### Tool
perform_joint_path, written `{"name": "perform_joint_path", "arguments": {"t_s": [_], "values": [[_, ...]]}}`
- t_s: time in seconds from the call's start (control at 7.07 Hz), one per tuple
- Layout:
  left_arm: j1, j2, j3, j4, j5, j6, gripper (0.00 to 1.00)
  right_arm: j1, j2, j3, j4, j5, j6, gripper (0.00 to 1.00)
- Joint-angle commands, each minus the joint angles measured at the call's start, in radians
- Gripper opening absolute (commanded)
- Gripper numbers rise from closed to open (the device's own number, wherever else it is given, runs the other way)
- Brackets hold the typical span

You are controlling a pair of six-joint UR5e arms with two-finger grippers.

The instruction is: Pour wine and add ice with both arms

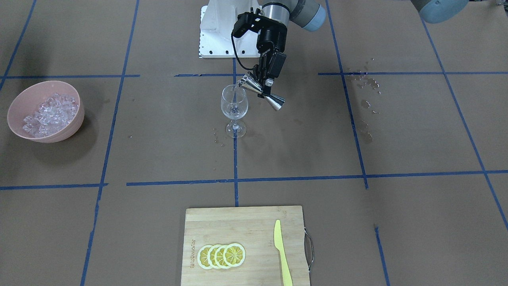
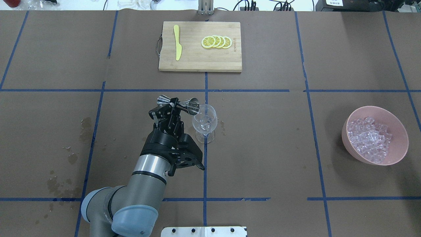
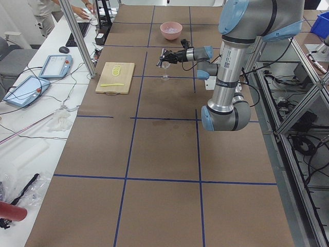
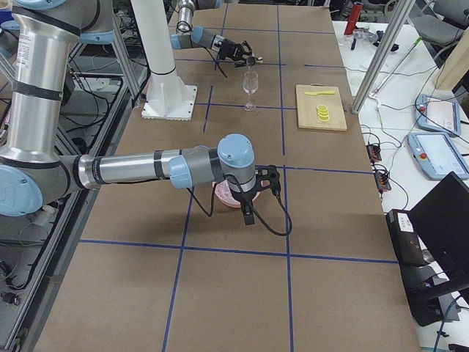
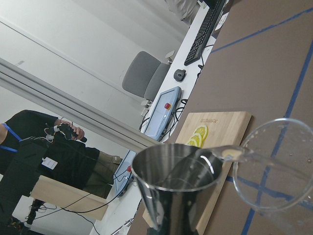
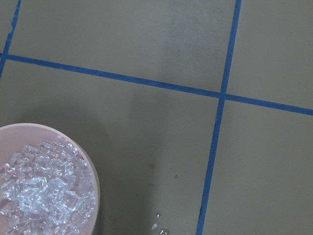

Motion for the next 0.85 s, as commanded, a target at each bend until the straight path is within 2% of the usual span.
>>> {"name": "perform_joint_path", "arguments": {"t_s": [0.0,0.71], "values": [[0.003,-0.001,0.004,0.000,0.026,0.100,0.00,-0.001,-0.002,0.000,0.000,0.002,0.001,1.00],[0.005,-0.029,0.001,-0.006,0.060,0.484,0.00,-0.001,-0.004,0.000,0.000,0.002,0.003,1.00]]}}
